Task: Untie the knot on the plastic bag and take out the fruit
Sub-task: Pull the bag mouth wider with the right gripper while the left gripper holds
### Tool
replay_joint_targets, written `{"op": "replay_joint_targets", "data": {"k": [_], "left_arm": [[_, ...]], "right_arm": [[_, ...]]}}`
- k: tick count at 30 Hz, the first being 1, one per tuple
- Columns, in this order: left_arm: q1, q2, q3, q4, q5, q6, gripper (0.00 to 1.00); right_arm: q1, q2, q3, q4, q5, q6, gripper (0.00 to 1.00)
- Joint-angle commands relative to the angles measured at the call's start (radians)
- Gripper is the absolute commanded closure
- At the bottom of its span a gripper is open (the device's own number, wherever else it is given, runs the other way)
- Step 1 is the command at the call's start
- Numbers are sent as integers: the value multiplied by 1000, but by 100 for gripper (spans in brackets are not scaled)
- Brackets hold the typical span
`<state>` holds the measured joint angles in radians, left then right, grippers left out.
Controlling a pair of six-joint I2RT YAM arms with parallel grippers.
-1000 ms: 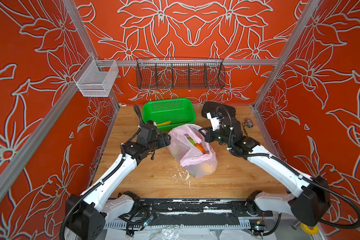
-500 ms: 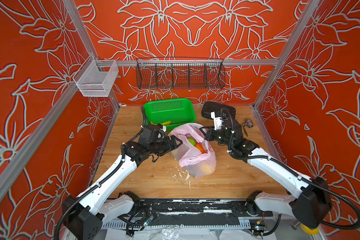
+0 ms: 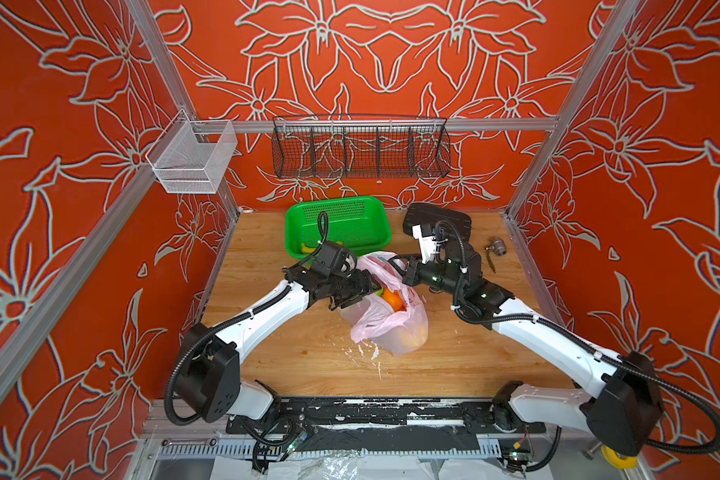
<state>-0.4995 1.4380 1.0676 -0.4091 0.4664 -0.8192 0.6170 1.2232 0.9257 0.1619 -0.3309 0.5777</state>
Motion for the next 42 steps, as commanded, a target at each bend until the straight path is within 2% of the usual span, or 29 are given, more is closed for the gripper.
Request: {"op": "replay_joint_targets", "data": {"k": [1,3,6,9,15,23,27,31,33,35,37,39,42], "left_arm": [[-5,-16,-30,-19,16,18,35],[-6,-40,-55,-28,-12,24,44],[-4,-86,-87,-64,-61,53,70],[-3,-127,-115,-106,-100,86,86],[-4,-233,-203,-183,-142,104,97],[-4,-425,-350,-250,-181,84,100],[-5,-541,-423,-275,-226,66,100],[-4,-639,-499,-237,-214,33,97],[-4,-675,-504,-241,-241,28,82],[-4,-710,-485,-261,-316,35,64],[-4,-738,-449,-268,-380,58,54],[-4,-756,-403,-270,-435,97,47],[-3,-748,-306,-269,-498,187,41]], "right_arm": [[2,-44,-4,32,62,-21,100],[1,-52,-1,7,111,-31,100],[-5,-57,11,-53,202,-42,100],[-22,-54,23,-92,240,-48,100],[-118,-14,79,-148,217,-53,100],[-241,106,180,-181,143,-73,100],[-293,193,243,-179,80,-12,100],[-310,291,324,-193,-33,14,100],[-310,320,343,-193,-81,19,95],[-310,329,343,-186,-98,41,90],[-310,317,330,-182,-95,49,87],[-310,292,315,-185,-94,50,82],[-310,230,292,-208,-107,37,58]]}}
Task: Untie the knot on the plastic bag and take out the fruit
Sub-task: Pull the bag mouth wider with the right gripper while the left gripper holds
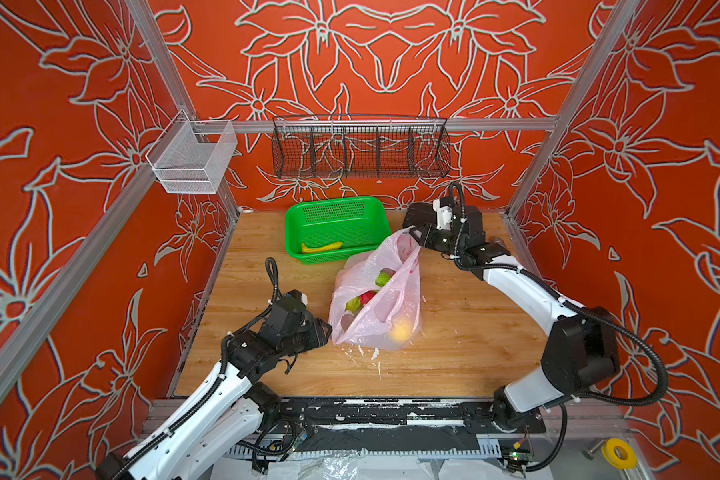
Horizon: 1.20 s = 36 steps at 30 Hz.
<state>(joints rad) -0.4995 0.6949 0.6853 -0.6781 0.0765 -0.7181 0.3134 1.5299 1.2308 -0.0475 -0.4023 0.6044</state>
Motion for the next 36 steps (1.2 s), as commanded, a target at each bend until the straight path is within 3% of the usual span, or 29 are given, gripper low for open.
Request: {"op": "replay_joint_targets", "data": {"k": [1,3,6,11,16,23,29,32,36], "left_arm": [[-2,11,112,6,-119,122,40],[-2,60,178,28,-110,187,39],[-1,176,283,62,-36,283,37],[-2,396,437,124,127,435,32],[-2,586,576,137,184,561,23],[-8,813,737,135,200,645,3],[-22,970,834,111,272,664,0],[-24,1027,855,108,318,660,0],[-24,1078,871,88,344,640,20]], "right_arm": [[-7,-101,-24,-1,-42,6,49],[-7,-153,-50,-20,-29,16,34],[-5,-242,-97,-37,-9,34,22],[5,-385,-182,-95,4,58,20],[48,-504,-277,-173,51,82,19],[243,-501,-372,-247,320,205,19],[308,-361,-402,-112,249,286,23],[323,-322,-397,-93,256,275,31],[324,-333,-431,-64,280,283,56]]}}
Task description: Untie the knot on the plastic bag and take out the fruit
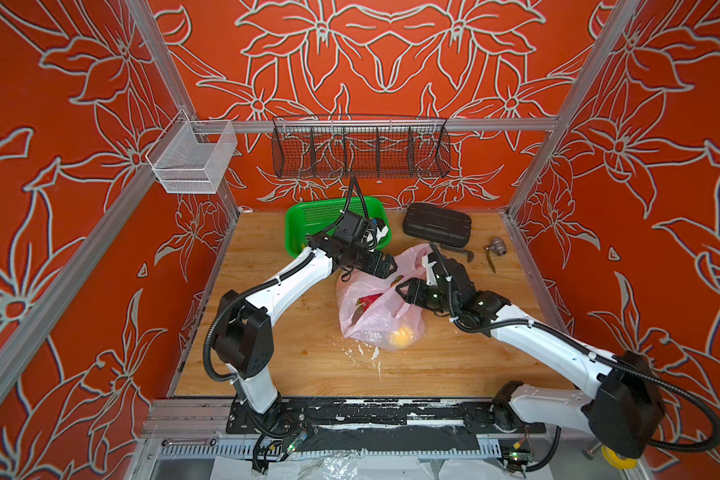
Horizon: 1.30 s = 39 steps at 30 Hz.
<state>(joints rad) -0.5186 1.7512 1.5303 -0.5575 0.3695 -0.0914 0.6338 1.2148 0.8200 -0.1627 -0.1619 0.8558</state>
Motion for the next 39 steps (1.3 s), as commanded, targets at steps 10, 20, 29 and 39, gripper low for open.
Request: {"op": "replay_joint_targets", "data": {"k": [10,20,29,39], "left_arm": [[1,-4,-4,-28,-98,-25,91],[219,-195,-160,39,-35,-192,98],[344,-254,-243,25,34,-214,88],[335,-342,-328,116,167,-280,47]], "right_arm": [[4,-85,-60,23,86,-2,85],[3,-273,-171,-180,143,-66,100],[4,-516,-412,-383,28,9,100],[4,-573,-342,-390,30,12,60]]}}
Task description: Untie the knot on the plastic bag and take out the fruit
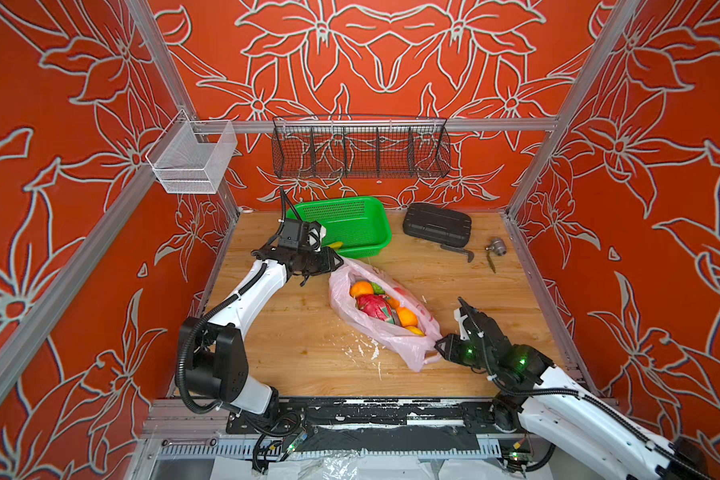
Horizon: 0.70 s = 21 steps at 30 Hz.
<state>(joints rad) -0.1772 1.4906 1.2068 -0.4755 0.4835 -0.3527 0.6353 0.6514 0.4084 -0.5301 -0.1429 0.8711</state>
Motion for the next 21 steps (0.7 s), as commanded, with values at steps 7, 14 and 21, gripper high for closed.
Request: {"op": "replay_joint_targets", "data": {"k": [7,14,21], "left_arm": [[-62,-243,-15,-77,-25,-28,30],[-204,-386,-55,-194,-196,-70,29],[-283,-467,-217,-163,-274,-118,29]], "right_arm": [[3,62,253,5,146,-161,41],[11,180,369,158,181,-282,30],[52,307,416,314,46,-311,32]]}}
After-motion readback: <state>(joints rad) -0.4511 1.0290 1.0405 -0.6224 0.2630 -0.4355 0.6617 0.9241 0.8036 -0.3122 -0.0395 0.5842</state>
